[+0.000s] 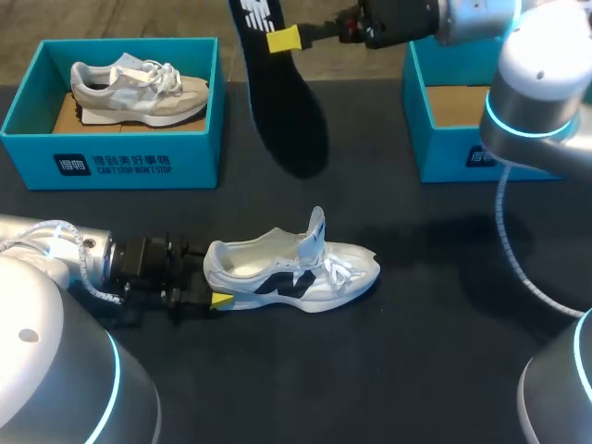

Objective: Take the shoe out of the shoebox, open the shoe tongue, remove and reinsert the insole, then place the shoe into the shoebox

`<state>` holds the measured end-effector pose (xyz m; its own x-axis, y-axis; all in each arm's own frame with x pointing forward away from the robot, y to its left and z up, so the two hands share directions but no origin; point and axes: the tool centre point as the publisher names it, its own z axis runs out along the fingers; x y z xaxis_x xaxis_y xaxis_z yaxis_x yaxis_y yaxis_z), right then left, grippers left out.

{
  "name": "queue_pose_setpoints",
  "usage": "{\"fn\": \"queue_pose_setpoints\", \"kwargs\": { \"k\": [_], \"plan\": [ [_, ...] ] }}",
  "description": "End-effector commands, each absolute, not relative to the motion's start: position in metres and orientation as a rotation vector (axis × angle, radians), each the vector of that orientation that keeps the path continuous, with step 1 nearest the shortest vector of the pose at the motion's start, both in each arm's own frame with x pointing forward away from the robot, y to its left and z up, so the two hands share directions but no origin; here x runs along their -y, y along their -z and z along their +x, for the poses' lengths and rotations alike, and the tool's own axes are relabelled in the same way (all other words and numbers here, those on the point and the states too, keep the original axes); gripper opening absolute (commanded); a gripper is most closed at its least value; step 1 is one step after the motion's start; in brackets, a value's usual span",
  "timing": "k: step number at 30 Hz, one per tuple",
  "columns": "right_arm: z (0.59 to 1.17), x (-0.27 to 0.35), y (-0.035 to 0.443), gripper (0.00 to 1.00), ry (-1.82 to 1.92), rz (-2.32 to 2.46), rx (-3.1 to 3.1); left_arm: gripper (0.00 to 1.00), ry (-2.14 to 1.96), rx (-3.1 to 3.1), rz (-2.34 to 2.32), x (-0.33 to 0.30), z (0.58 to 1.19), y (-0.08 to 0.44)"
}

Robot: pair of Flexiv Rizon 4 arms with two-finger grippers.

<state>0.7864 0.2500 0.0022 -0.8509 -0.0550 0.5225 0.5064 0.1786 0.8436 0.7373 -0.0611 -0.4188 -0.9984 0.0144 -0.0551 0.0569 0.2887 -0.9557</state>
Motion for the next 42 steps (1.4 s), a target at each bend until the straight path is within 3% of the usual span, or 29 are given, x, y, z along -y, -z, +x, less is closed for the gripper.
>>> {"fn": "queue_pose_setpoints", "kwargs": {
  "k": [1,18,42],
  "plan": [
    [0.768,-0.235,-0.014,0.00,1.712,-0.474,2.061,0.00,1.850,-2.492,0.070,0.059,0.737,0.422],
    [0.735,-0.220,-0.048,0.00,1.703,-0.656,2.024,0.00,1.850,-2.492,0.070,0.059,0.737,0.422],
    [0.720,-0.216,-0.050,0.00,1.755,-0.781,1.949,0.00,1.850,-2.492,0.070,0.059,0.737,0.422]
  ]
}}
